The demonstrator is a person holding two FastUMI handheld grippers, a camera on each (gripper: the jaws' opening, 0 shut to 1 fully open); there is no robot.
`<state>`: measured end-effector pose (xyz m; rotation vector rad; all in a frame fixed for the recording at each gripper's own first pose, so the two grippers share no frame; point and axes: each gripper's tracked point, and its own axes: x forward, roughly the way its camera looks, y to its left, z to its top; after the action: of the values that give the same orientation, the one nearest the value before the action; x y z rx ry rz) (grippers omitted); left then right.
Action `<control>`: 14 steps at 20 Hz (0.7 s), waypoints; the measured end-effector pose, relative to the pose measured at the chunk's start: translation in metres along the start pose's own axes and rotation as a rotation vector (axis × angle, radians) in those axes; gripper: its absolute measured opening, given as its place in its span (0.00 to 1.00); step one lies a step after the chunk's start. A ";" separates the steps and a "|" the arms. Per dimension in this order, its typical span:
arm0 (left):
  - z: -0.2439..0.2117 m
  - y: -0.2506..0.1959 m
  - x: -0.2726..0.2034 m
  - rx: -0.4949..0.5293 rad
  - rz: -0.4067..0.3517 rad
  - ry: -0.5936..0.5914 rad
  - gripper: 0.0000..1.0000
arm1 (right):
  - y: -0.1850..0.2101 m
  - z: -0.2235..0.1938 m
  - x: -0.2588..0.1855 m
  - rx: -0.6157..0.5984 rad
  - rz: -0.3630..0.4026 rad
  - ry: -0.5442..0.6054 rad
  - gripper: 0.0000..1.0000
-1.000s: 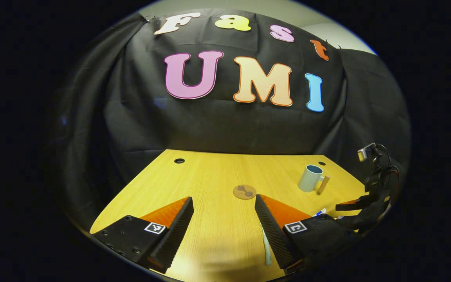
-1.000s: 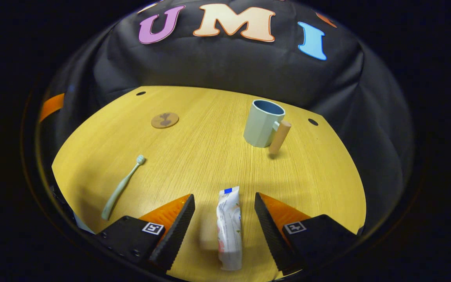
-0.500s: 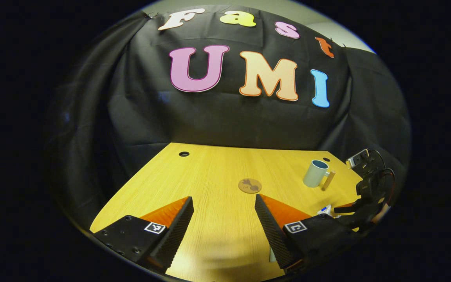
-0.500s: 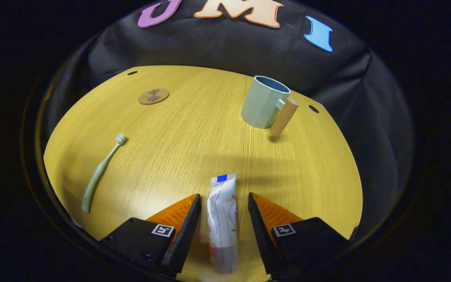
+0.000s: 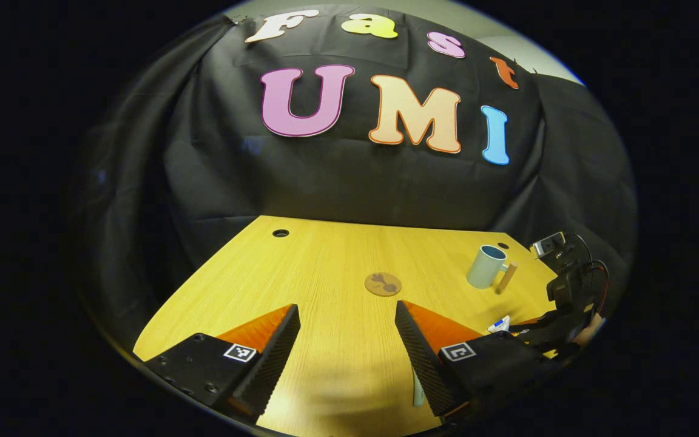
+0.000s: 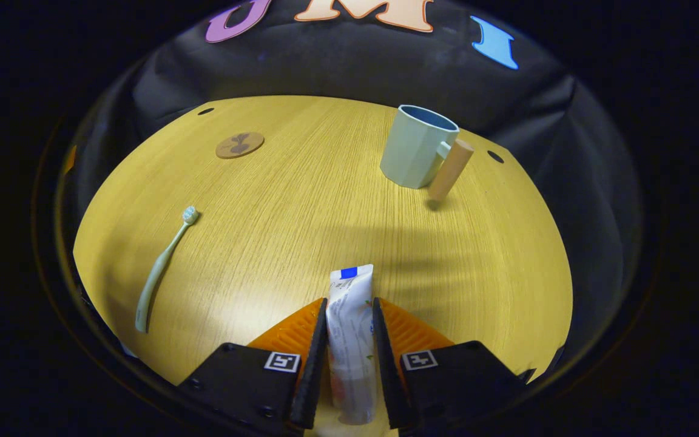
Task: Put the toothbrush and toothpaste on the desktop into the cup, then pick up the cup and place it on the coaster on the desktop.
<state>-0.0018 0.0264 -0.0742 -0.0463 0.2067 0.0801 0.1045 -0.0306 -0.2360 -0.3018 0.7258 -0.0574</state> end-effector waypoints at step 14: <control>-0.011 -0.027 -0.001 0.011 -0.049 0.034 0.94 | 0.002 -0.003 0.002 0.053 0.087 0.072 0.25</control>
<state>-0.0031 -0.0015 -0.0832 -0.0422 0.2395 0.0292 0.1038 -0.0293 -0.2402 -0.2177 0.8073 -0.0048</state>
